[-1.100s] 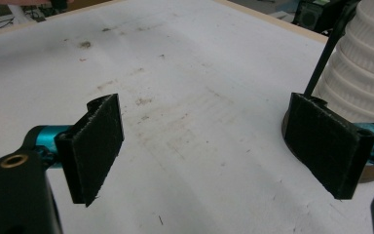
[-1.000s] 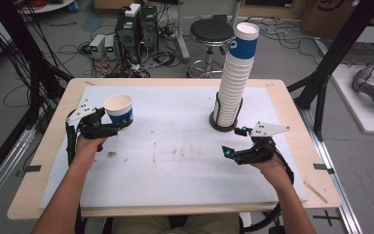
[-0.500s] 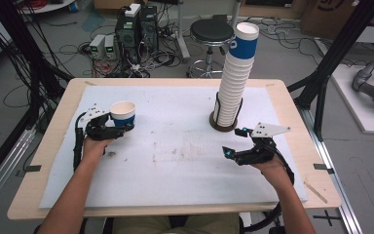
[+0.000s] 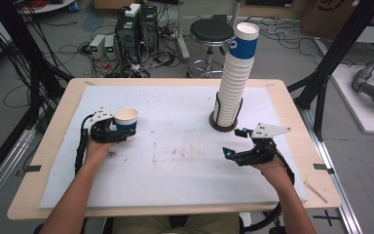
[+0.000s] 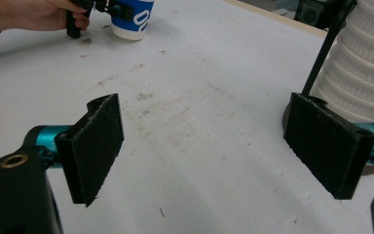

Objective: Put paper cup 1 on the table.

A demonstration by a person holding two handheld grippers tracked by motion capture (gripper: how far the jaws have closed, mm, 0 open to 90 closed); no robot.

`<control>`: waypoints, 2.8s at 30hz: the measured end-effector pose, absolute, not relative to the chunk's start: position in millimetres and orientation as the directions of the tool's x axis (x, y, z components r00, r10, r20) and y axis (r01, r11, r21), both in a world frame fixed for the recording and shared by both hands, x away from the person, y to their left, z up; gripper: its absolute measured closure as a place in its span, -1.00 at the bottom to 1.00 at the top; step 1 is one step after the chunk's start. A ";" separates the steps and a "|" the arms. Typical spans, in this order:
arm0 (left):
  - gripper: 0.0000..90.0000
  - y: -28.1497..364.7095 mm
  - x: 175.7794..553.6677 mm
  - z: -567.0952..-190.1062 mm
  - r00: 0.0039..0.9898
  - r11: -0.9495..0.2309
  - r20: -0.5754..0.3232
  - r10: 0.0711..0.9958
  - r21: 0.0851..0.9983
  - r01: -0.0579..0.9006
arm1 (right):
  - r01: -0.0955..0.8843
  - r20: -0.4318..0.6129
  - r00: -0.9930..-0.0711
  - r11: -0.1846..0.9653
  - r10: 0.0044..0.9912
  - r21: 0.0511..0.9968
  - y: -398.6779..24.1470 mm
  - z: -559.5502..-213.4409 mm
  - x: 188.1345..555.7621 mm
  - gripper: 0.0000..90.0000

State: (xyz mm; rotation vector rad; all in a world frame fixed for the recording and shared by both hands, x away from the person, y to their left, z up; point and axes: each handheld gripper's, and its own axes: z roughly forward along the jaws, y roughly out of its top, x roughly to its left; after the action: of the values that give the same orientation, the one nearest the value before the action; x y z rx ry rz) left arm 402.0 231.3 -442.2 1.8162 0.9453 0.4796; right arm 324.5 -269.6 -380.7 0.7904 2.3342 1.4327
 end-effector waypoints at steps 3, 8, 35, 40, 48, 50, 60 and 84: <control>-0.47 230.9 393.6 -442.3 0.607 -0.227 -0.059 0.792 0.895 0.385 | 0.303 0.040 -0.806 0.354 0.590 0.885 -270.3 -380.7 323.6 -0.67; -0.47 227.7 382.9 -437.8 0.611 -0.321 0.009 0.792 0.857 0.404 | 0.304 0.040 -0.806 0.354 0.591 0.885 -271.1 -380.7 323.1 -0.67; -0.62 263.5 344.3 -427.5 0.607 -0.294 -0.087 0.790 0.815 0.499 | 0.296 0.045 -0.824 0.362 0.565 0.884 -271.0 -382.6 322.9 -0.67; -0.63 271.8 333.6 -413.6 0.615 -0.185 -0.127 0.778 0.889 0.418 | 0.303 0.042 -0.812 0.359 0.582 0.883 -272.2 -382.8 323.6 -0.67; -0.63 259.5 332.5 -379.9 0.704 0.023 -0.190 0.685 0.971 0.240 | 0.312 0.013 -0.769 0.358 0.639 0.880 -275.9 -383.4 324.7 -0.67; -0.63 253.5 333.7 -374.1 0.719 0.040 -0.185 0.669 0.976 0.214 | 0.311 0.011 -0.760 0.350 0.649 0.884 -277.9 -382.7 325.1 -0.67; -0.63 222.7 342.5 -355.7 0.763 0.028 -0.139 0.631 0.987 0.158 | 0.312 0.005 -0.735 0.332 0.678 0.890 -284.9 -380.5 325.7 -0.67; -0.63 216.8 334.2 -356.0 0.775 -0.004 -0.113 0.622 0.989 0.147 | 0.309 0.004 -0.738 0.332 0.675 0.891 -282.0 -378.0 329.1 -0.67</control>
State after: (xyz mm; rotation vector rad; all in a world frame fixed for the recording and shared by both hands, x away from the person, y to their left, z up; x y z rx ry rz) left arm 334.2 216.8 -356.0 1.5560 0.6387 0.4172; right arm 329.1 -282.0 -378.0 0.8713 2.2349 1.3725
